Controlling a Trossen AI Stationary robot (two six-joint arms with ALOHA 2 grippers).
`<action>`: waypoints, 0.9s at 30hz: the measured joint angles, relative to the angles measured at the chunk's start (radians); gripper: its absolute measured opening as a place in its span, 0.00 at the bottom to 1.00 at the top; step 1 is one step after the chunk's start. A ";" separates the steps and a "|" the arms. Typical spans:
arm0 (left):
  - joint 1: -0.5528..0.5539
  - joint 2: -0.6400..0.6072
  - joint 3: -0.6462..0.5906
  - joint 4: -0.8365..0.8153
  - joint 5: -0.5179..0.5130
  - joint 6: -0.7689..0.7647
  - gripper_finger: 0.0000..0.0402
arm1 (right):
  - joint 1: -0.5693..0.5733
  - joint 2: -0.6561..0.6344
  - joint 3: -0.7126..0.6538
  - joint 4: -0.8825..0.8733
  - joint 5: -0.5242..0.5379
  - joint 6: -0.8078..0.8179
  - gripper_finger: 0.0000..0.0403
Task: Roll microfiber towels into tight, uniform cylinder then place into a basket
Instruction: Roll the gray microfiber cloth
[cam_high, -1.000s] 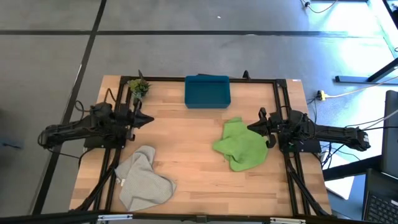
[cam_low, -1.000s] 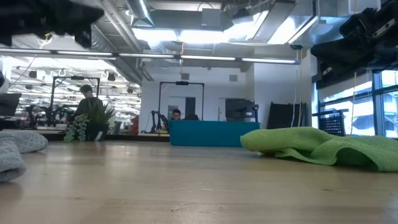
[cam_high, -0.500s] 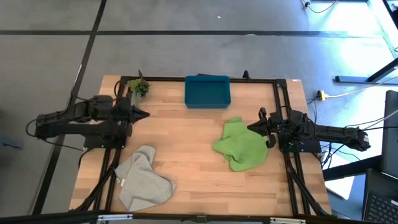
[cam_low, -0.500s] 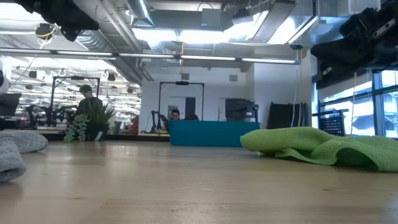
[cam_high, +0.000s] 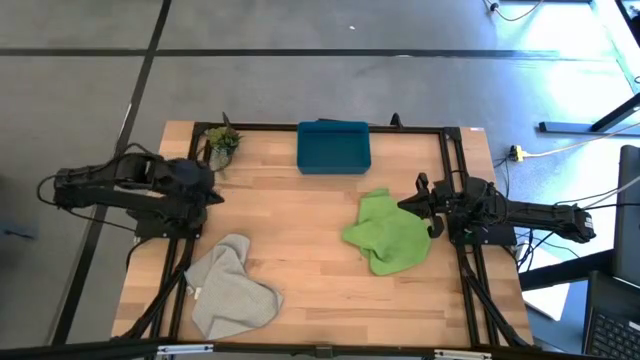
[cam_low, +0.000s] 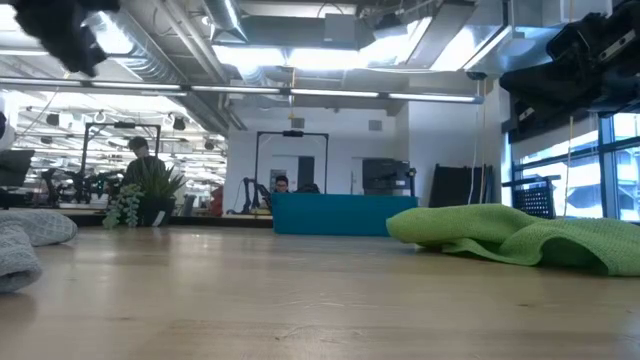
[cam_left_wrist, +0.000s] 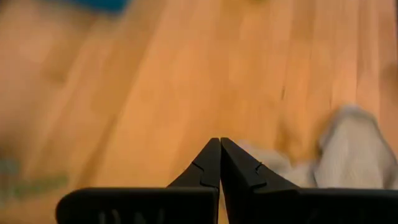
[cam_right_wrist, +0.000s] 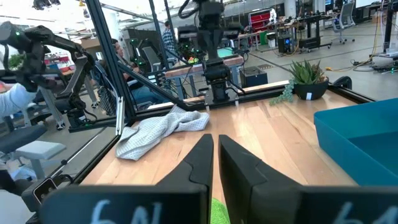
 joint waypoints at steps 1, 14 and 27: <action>-0.007 0.010 0.000 -0.039 0.020 -0.030 0.00 | 0.000 0.000 0.000 0.000 0.000 0.000 0.07; -0.074 0.085 0.000 -0.230 0.252 -0.276 0.00 | 0.000 0.000 0.000 0.000 0.000 0.000 0.07; -0.080 0.085 0.000 -0.229 0.258 -0.399 0.13 | 0.000 0.000 0.000 0.000 0.000 0.000 0.07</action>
